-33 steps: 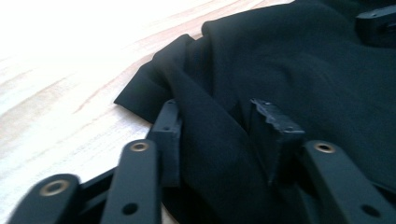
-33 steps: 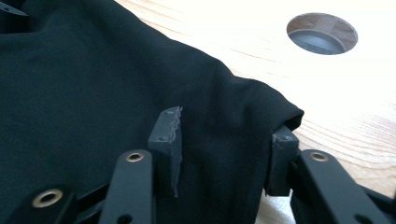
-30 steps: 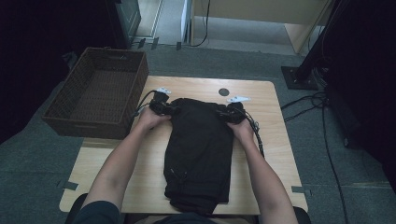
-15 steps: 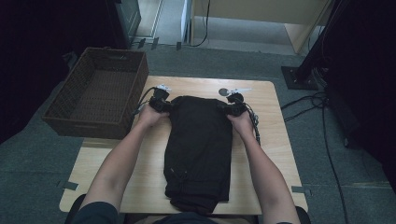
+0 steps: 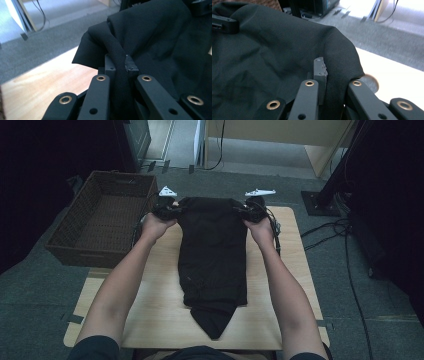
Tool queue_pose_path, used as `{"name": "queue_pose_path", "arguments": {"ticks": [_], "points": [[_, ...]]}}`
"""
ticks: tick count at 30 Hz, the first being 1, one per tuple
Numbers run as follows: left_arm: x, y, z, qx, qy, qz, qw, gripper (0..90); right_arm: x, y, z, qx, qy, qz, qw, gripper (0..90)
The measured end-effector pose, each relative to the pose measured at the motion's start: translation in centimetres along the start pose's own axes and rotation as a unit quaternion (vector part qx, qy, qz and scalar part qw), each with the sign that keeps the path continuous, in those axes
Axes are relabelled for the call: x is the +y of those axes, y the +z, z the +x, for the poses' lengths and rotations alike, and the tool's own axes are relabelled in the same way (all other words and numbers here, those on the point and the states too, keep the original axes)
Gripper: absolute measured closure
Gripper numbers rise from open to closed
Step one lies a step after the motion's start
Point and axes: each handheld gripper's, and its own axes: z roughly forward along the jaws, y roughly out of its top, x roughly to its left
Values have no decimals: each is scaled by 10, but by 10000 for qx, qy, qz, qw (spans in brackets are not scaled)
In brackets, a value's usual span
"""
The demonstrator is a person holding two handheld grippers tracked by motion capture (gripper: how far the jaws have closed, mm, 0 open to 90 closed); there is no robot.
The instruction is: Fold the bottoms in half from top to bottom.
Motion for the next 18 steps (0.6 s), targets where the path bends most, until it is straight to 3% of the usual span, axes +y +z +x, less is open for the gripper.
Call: {"name": "queue_pose_path", "arguments": {"ticks": [3,9,16,18], "points": [[-5,-8,-6,-98,-29,-101,9999,857,-8,-7,3,46,-15,-76,10000,843],[-16,-34,-29,-349,222,-194,9990,857,-29,-42,15,305,-48,-211,9993,843],[-51,-70,-66,-692,346,-207,9968,855,-68,-87,40,582,-293,-169,9977,842],[-63,-77,-75,-819,270,-194,9961,854,-82,-98,47,693,-305,-165,9970,842]]}}
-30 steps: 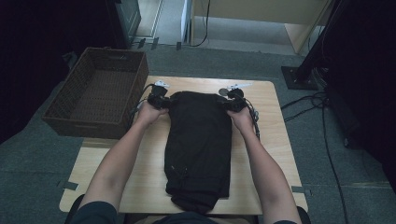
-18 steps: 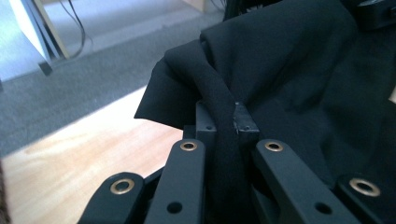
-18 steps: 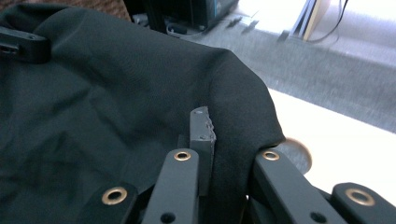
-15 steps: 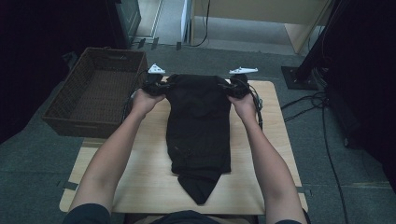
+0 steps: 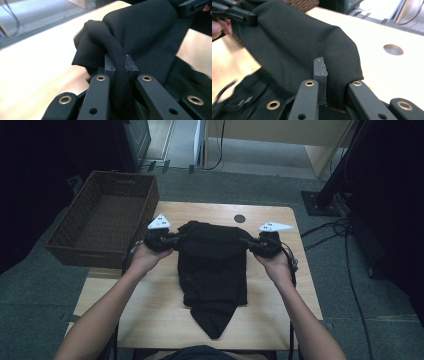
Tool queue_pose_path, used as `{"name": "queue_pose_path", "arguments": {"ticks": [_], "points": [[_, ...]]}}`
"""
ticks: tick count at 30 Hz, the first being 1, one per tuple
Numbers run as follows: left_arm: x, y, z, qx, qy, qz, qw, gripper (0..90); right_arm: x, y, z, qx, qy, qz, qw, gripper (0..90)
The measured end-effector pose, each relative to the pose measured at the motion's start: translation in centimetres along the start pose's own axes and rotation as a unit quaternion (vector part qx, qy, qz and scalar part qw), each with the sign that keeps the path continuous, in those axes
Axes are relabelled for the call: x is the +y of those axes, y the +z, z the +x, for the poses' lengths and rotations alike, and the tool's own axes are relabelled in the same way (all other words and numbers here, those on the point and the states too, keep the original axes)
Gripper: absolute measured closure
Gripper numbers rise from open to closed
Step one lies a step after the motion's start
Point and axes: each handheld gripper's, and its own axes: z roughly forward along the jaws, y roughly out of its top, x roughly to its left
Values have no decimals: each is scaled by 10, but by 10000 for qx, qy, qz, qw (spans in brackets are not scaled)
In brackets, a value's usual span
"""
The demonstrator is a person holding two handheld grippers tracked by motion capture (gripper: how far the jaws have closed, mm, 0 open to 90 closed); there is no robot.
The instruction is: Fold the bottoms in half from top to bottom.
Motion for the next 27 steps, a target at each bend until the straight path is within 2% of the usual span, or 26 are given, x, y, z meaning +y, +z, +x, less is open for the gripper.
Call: {"name": "queue_pose_path", "arguments": {"ticks": [3,6,9,13,14,15,19,23,27], "points": [[-20,-3,-13,-140,-70,167,9997,852,-19,-10,13,74,-26,151,9999,842],[-41,0,-22,-215,-138,462,9986,851,-40,-10,24,130,6,310,9994,842],[-59,7,-25,-280,-223,788,9962,848,-62,-2,29,181,84,592,9980,840],[-76,19,-28,-353,-318,1101,9928,845,-85,14,30,93,72,1019,9947,838],[-78,22,-29,-361,-331,1166,9920,845,-89,17,30,68,67,1057,9943,838],[-80,24,-29,-339,-257,1226,9915,844,-92,20,29,64,96,1107,9938,838],[-85,34,-25,-279,-279,1265,9912,843,-97,30,27,93,117,1198,9927,835],[-81,41,-18,-145,-306,1193,9923,842,-95,38,20,-42,51,997,9950,835],[-76,49,-5,5,-382,1084,9934,842,-87,48,9,-86,257,975,9949,835]]}}
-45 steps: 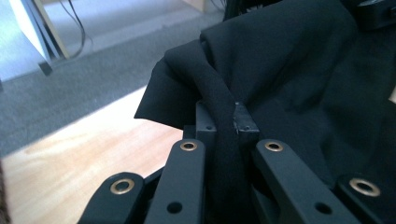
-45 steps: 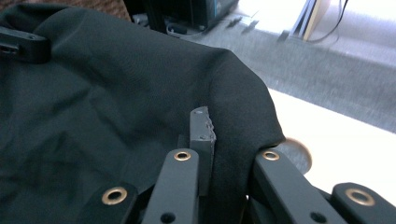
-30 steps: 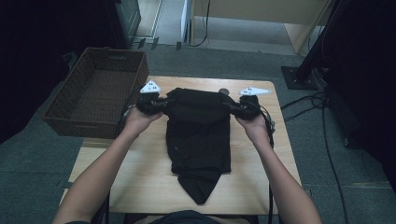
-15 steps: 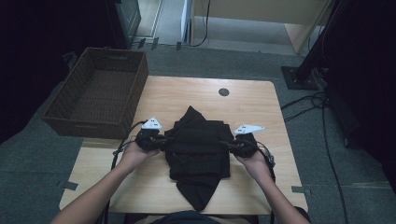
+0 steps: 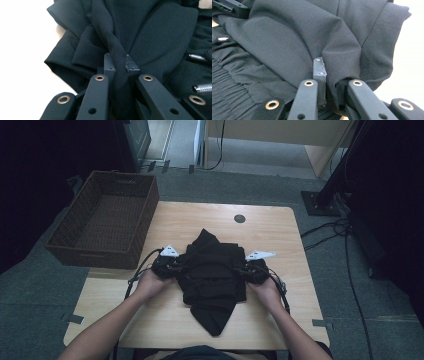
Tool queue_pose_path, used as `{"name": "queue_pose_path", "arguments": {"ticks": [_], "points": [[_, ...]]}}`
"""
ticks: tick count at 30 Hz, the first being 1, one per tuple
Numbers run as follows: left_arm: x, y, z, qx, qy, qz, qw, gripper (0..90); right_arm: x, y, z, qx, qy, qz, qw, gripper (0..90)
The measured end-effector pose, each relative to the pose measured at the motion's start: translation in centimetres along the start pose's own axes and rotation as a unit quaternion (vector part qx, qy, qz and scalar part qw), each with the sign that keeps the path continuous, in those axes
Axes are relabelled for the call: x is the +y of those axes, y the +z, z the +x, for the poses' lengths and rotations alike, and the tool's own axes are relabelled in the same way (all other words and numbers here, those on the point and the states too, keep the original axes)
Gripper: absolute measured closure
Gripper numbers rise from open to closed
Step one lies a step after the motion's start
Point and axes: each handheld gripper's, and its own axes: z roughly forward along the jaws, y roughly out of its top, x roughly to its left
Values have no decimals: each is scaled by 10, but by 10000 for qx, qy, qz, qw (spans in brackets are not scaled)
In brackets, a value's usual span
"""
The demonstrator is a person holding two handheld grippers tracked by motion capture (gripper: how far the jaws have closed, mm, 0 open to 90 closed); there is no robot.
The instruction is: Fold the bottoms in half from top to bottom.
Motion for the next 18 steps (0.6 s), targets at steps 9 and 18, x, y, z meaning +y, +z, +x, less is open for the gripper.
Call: {"name": "queue_pose_path", "arguments": {"ticks": [9,18], "points": [[29,23,39,255,-179,-106,9995,842,33,31,-30,-213,106,-207,9995,833],[53,39,62,501,-167,-14,9986,842,58,52,-51,-364,241,-225,9988,831]]}}
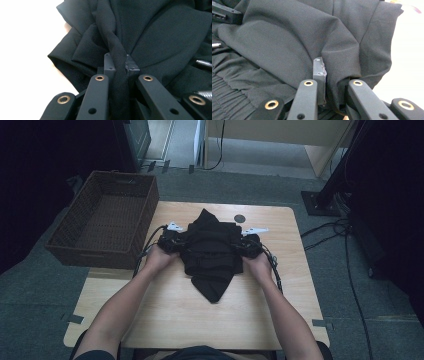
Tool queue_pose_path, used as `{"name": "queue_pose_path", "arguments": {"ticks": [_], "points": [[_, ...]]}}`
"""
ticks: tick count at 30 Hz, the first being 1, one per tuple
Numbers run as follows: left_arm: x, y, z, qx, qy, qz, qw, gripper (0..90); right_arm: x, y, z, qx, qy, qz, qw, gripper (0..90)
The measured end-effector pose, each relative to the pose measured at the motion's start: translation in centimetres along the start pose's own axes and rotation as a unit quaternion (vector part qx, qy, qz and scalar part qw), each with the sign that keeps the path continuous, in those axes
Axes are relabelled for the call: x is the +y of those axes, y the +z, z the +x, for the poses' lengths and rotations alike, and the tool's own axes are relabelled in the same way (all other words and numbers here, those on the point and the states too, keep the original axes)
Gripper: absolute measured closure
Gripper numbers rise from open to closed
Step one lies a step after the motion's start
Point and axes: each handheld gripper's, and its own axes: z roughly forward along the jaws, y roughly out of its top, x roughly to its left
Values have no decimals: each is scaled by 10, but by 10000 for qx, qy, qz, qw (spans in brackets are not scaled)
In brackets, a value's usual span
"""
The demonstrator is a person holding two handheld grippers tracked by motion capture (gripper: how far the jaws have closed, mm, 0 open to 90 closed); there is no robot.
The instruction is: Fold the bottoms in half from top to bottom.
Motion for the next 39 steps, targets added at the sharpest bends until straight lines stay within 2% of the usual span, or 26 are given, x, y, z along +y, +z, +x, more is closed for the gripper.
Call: {"name": "queue_pose_path", "arguments": {"ticks": [2,5,8,9,11,12,15,16,17,19,21,23,25,28,31,33,35,37,39], "points": [[0,2,4,30,-63,-92,9999,841,3,4,-3,27,54,-21,10000,830],[-2,3,9,-38,-344,-221,9992,842,6,8,-6,31,126,-100,9999,828],[1,-1,7,63,-237,-295,9993,845,9,10,-6,-45,106,-111,9999,822],[3,-6,7,78,-260,-358,9990,846,11,9,-6,-92,70,-78,9999,821],[8,-18,4,47,-332,-598,9976,847,18,1,-2,-163,37,-91,9998,821],[9,-27,2,-1,-341,-768,9965,845,21,-5,0,-142,-39,-180,9997,820],[9,-53,-8,-208,-347,-1189,9921,816,29,-31,10,-43,-284,-486,9984,781],[8,-59,-12,-309,-341,-1228,9914,799,30,-40,14,68,-251,-566,9981,779],[5,-64,-16,-359,-303,-1235,9912,780,29,-48,18,147,-300,-630,9975,769],[-2,-69,-24,-436,-213,-1105,9927,757,23,-58,27,218,-452,-688,9964,758],[-9,-71,-31,-438,-92,-946,9945,734,14,-61,33,289,-508,-560,9967,751],[-17,-74,-35,-469,-121,-843,9953,689,4,-64,36,295,-570,-492,9967,729],[-23,-77,-35,-446,-62,-727,9963,662,-7,-68,37,238,-629,-431,9968,702],[-28,-79,-31,-379,-52,-551,9978,619,-20,-72,32,175,-601,-321,9975,654],[-26,-85,-26,-343,-166,-582,9976,569,-26,-77,19,114,-440,-307,9985,626],[-21,-88,-25,-374,-148,-606,9974,542,-25,-83,10,143,-239,-466,9985,607],[-14,-91,-25,-319,-99,-614,9976,502,-22,-87,4,173,-100,-612,9979,576],[-7,-93,-25,-323,-57,-666,9972,487,-17,-90,0,171,-131,-695,9973,548],[-1,-89,-24,-379,-59,-583,9976,458,-11,-91,-1,222,-131,-789,9965,527]]}}
